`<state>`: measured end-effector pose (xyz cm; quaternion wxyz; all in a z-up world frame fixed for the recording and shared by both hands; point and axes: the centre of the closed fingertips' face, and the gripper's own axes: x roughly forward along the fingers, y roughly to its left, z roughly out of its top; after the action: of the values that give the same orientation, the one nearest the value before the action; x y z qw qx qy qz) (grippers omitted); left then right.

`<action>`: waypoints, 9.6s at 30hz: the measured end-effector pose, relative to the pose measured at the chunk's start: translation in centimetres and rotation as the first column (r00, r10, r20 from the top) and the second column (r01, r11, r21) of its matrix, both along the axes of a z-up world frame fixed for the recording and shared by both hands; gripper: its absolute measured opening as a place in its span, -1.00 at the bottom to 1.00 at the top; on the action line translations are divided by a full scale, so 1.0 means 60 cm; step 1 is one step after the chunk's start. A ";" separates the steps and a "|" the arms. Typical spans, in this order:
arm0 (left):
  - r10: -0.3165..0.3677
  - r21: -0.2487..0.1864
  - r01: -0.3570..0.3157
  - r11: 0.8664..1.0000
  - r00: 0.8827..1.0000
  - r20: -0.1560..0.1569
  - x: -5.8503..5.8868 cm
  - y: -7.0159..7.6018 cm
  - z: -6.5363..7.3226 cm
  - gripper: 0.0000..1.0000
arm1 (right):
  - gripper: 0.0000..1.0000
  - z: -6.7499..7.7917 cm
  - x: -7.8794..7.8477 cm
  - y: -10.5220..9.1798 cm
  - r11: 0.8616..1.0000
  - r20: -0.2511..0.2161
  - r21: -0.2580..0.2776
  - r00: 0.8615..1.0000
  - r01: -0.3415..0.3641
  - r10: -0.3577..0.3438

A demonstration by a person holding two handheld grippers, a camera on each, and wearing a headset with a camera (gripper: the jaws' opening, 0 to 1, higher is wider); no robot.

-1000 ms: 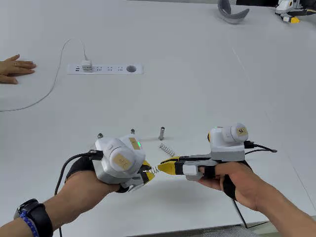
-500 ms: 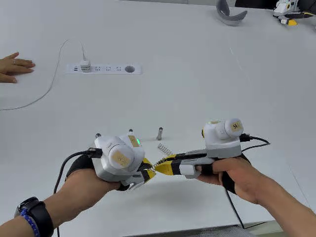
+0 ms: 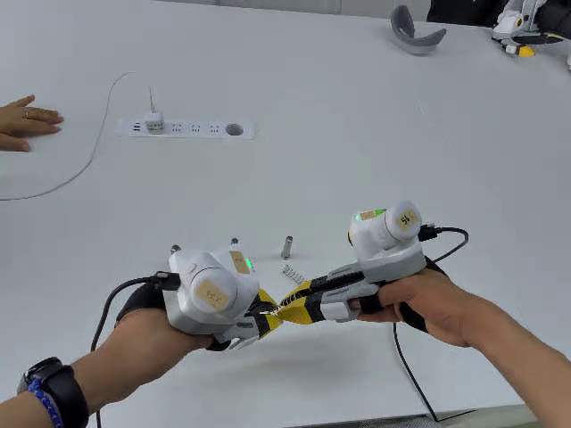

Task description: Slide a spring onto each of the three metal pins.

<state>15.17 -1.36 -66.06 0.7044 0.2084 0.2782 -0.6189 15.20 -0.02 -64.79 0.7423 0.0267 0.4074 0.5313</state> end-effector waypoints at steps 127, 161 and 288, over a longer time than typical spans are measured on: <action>0.551 -0.108 -0.561 0.821 0.827 -0.113 0.115 0.225 -0.056 0.19 | -0.75 -0.065 0.182 -0.007 0.886 0.140 -0.420 0.951 -0.194 0.275; 0.578 -0.100 -0.591 0.800 0.805 -0.134 0.113 0.251 -0.061 0.28 | -0.75 -0.076 0.250 0.045 0.854 0.165 -0.458 0.920 -0.246 0.354; 0.570 -0.089 -0.584 0.807 0.809 -0.146 0.088 0.249 -0.052 0.24 | 0.24 -0.079 0.236 0.040 0.895 0.261 -0.436 0.938 -0.098 0.230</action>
<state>20.44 13.60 -69.15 0.8544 0.0329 0.3267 -0.4028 29.33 2.39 -69.55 0.7367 -0.2495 0.3921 0.4912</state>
